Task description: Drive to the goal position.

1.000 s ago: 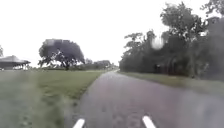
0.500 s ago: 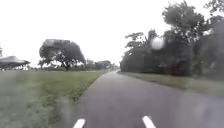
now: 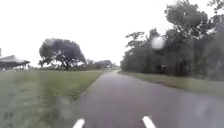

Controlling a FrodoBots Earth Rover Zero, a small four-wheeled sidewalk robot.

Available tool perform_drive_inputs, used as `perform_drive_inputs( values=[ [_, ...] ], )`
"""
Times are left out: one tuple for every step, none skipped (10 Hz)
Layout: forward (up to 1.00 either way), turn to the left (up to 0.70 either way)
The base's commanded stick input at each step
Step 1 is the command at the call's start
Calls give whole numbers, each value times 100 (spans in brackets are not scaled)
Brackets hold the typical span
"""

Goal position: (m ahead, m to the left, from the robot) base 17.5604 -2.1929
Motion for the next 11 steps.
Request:
perform_drive_inputs(
  values=[
    [70,0],
    [70,0],
    [70,0],
    [70,0],
    [70,0],
    [70,0],
    [70,0],
    [70,0],
    [70,0],
    [70,0],
    [70,0]
  ],
)
